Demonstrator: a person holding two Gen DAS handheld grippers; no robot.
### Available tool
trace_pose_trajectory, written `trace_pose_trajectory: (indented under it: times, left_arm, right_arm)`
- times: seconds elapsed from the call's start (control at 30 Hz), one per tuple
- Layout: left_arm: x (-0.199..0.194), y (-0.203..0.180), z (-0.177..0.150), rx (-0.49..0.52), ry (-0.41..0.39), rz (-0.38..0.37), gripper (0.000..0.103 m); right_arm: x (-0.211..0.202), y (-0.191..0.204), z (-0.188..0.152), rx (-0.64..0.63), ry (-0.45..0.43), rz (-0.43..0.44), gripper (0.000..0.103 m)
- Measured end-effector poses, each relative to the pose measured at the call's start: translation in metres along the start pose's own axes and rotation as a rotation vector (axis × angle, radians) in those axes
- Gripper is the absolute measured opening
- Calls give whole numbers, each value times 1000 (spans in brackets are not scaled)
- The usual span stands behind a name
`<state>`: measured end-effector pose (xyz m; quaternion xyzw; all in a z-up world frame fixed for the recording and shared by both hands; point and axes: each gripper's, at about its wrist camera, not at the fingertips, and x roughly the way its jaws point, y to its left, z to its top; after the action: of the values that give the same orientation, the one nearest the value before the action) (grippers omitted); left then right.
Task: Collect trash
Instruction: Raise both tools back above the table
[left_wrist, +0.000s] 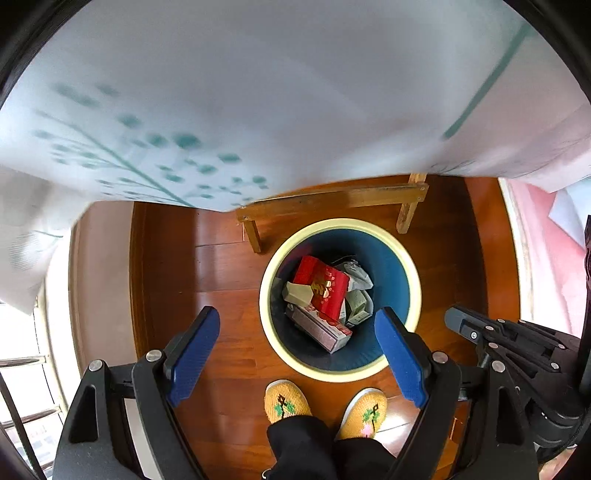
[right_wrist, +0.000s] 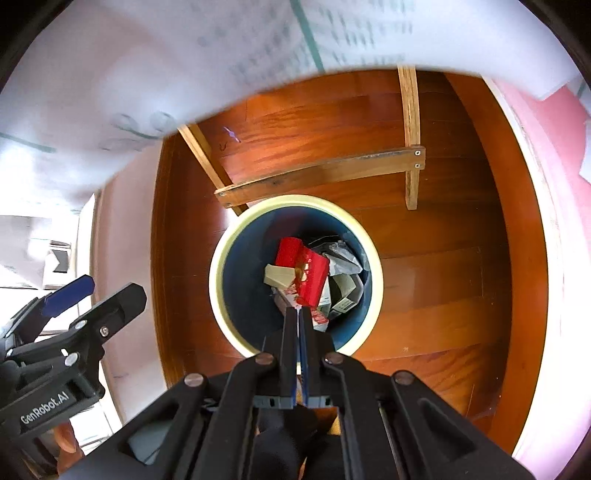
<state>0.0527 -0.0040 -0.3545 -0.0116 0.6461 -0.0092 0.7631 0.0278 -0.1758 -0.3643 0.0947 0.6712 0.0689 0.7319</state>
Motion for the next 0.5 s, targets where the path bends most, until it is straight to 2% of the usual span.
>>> trace_pose_trajectory:
  times: [0.3, 0.5]
  left_arm:
    - [-96, -2, -2, 19, -35, -42, 84]
    - [-174, 2, 4, 30, -105, -64, 85]
  right_arm:
    - [-83, 25, -2, 17, -41, 49, 1]
    - [-153, 44, -3, 27, -96, 80, 1]
